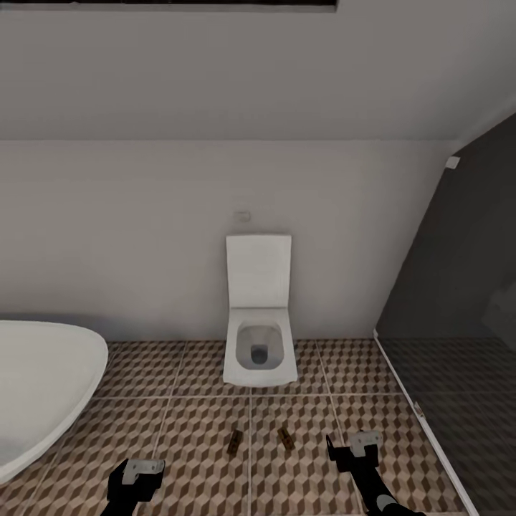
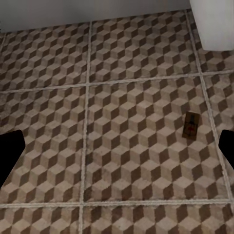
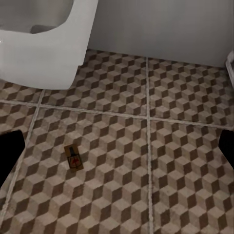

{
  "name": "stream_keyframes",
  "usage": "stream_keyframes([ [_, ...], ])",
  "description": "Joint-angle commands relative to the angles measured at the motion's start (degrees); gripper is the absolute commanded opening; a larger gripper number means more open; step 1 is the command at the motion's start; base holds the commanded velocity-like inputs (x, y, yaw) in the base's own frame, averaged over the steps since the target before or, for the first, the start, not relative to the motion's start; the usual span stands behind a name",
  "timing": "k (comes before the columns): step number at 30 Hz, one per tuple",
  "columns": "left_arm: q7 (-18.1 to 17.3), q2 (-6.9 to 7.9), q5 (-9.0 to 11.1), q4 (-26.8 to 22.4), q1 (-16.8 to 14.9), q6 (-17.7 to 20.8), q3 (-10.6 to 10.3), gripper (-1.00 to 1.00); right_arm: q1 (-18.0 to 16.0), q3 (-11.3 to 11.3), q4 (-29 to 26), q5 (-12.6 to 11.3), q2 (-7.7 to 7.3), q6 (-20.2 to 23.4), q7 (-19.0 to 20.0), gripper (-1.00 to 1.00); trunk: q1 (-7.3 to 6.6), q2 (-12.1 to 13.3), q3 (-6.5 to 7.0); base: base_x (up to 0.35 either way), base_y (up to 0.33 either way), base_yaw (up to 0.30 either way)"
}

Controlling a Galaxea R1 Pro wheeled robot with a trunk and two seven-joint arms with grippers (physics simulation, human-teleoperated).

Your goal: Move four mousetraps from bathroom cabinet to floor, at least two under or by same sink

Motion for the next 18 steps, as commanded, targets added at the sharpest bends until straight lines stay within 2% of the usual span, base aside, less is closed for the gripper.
stream_keyframes([
  [1, 0.0, -0.03, 0.3, 0.1, 0.0, -0.2, -0.4, 1.00, 0.0, 0.5, 0.0, -0.5, 0.00, -0.1, -0.1, 1.00, -0.22, 0.4, 0.22, 0.000, 0.000, 0.000],
  [18, 0.0, -0.03, 0.2, 0.1, 0.0, -0.1, -0.4, 1.00, 0.1, 0.5, 0.0, -0.5, 0.00, -0.1, -0.1, 1.00, -3.96, 7.2, 4.87, 0.000, 0.000, 0.000],
])
